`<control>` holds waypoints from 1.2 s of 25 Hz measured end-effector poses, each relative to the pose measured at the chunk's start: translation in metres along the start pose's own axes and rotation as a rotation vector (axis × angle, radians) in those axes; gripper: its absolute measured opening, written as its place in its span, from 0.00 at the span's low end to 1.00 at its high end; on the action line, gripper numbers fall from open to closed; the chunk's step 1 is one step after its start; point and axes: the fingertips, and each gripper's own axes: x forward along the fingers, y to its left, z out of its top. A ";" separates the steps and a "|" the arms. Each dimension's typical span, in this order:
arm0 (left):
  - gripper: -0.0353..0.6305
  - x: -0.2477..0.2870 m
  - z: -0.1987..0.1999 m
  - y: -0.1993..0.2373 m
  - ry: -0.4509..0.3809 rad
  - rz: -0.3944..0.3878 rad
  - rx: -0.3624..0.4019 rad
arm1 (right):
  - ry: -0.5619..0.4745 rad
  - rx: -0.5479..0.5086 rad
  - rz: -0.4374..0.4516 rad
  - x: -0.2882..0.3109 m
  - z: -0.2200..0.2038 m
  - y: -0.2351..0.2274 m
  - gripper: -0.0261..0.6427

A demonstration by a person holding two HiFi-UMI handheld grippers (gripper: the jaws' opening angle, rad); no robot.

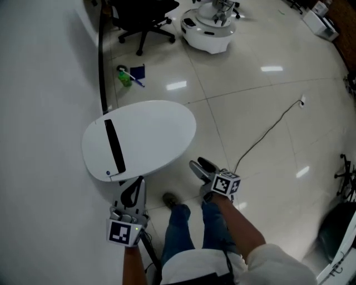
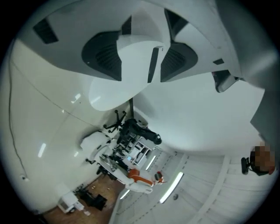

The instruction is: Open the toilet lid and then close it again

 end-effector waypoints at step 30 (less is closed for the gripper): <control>0.06 0.054 -0.132 -0.002 0.117 -0.109 -0.110 | -0.194 0.338 -0.463 0.155 -0.049 -0.145 0.76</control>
